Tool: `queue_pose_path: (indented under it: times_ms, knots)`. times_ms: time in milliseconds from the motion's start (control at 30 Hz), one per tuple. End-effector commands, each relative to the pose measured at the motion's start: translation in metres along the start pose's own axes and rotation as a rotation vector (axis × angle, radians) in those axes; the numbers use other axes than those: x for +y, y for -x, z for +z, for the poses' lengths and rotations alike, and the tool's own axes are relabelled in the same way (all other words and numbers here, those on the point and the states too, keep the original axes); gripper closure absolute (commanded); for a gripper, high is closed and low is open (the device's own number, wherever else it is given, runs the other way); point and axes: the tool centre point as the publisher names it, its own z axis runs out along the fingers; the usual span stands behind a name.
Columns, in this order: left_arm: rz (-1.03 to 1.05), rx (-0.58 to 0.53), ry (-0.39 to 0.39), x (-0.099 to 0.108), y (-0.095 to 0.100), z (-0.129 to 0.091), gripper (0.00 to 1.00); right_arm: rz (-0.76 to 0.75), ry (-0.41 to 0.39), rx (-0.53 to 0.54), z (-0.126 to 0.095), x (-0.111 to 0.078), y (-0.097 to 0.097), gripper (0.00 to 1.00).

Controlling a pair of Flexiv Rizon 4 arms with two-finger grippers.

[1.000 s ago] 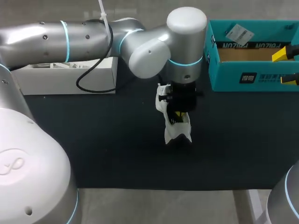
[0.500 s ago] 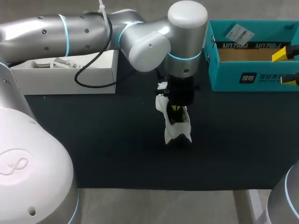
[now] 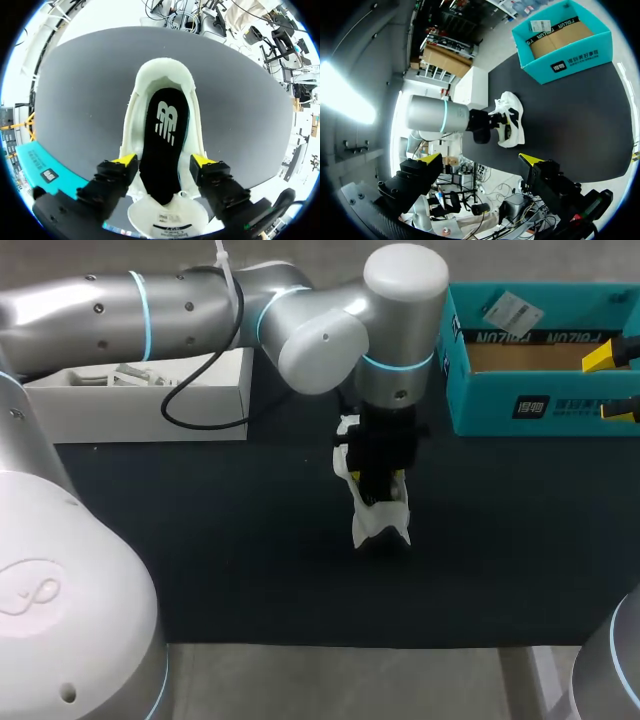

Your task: Take the shoe out of the shoebox, open the shoe tongue, remove and reinsert the insole, then place the shoe into the shoebox

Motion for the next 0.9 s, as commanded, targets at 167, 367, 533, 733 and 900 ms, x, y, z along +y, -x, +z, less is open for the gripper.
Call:
queue_pose_path:
  times_ms: [167, 367, 533, 733, 900]
  knots:
    - [-0.005, 0.002, 0.005, -0.001, -0.005, -0.004, 0.0, 0.001, -0.001, -0.002, 0.001, 0.0, 0.0, 0.0]
    - [-0.004, -0.004, 0.02, 0.002, -0.005, -0.013, 0.0, 0.001, -0.001, -0.002, 0.001, 0.0, 0.0, 0.0]
    - [-0.002, -0.003, 0.022, 0.001, -0.006, -0.024, 0.0, 0.001, -0.001, -0.002, 0.001, 0.0, 0.0, 0.0]
    - [-0.005, -0.017, 0.037, 0.0, -0.008, -0.037, 0.0, 0.001, -0.001, -0.002, 0.001, 0.0, 0.0, 0.0]
    - [-0.042, -0.023, 0.043, 0.005, -0.012, -0.039, 0.0, 0.001, -0.001, -0.002, 0.001, 0.0, 0.0, 0.0]
